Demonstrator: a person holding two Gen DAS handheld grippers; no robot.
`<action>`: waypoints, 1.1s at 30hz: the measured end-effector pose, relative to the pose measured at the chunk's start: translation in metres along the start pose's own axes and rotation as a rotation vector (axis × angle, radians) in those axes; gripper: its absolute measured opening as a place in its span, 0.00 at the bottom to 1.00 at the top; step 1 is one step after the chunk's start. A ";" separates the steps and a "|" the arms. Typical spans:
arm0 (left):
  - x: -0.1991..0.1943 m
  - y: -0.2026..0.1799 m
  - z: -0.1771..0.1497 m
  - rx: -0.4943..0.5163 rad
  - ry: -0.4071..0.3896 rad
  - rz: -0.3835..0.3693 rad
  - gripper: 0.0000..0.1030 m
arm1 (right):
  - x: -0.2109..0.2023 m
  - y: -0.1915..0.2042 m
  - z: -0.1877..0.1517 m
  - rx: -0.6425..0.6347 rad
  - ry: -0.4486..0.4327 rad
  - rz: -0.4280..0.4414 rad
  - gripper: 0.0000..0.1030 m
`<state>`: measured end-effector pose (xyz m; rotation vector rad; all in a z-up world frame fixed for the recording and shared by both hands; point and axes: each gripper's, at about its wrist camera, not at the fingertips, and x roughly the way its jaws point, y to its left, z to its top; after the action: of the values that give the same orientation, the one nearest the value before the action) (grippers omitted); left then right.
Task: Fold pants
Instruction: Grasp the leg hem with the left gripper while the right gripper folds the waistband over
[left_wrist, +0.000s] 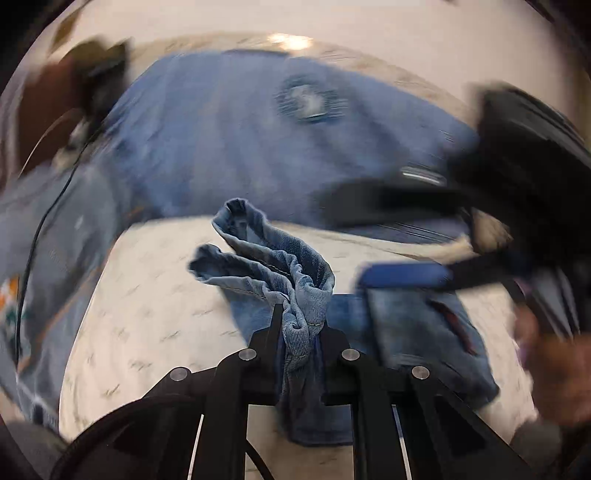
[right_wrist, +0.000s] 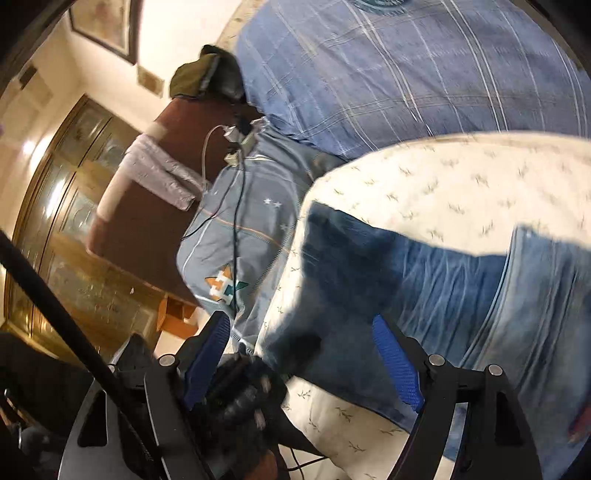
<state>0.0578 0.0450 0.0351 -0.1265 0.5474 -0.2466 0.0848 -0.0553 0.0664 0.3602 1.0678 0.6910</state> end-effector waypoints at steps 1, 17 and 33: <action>-0.003 -0.015 -0.002 0.047 -0.009 -0.016 0.10 | -0.003 -0.001 0.003 -0.009 0.009 -0.013 0.79; -0.025 -0.122 -0.006 0.368 -0.014 -0.183 0.10 | -0.074 -0.056 -0.029 -0.048 -0.170 -0.181 0.06; 0.030 -0.153 -0.048 0.257 0.169 -0.419 0.13 | -0.102 -0.158 -0.052 0.177 -0.198 -0.308 0.08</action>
<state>0.0273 -0.1130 0.0075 0.0316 0.6493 -0.7376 0.0621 -0.2434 0.0197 0.3975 0.9710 0.2809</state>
